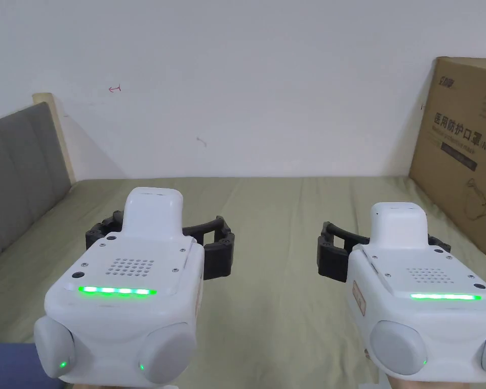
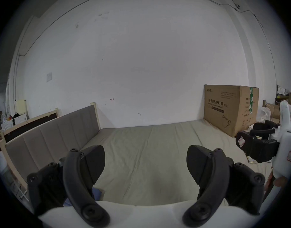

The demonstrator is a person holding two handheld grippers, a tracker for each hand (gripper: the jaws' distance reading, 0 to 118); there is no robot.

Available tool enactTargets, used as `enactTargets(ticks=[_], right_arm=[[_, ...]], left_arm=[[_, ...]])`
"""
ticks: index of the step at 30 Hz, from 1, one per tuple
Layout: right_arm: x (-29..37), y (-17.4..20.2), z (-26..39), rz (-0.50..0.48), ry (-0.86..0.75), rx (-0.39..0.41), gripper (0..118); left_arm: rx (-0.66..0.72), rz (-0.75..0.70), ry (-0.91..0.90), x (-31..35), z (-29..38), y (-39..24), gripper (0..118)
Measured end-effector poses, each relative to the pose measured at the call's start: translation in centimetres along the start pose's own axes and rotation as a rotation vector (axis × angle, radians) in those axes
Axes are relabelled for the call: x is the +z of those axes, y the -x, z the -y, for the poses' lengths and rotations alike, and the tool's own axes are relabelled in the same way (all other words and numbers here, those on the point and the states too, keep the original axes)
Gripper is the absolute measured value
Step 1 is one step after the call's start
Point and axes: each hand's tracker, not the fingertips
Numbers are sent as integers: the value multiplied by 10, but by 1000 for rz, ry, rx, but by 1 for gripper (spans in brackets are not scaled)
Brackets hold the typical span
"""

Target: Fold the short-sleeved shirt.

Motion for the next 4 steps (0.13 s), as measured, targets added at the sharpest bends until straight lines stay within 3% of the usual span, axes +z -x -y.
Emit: enactTargets(ticks=[4], right_arm=[[0, -1, 0, -6, 2, -7, 93]], left_arm=[[18, 21, 12, 2, -2, 0, 104]])
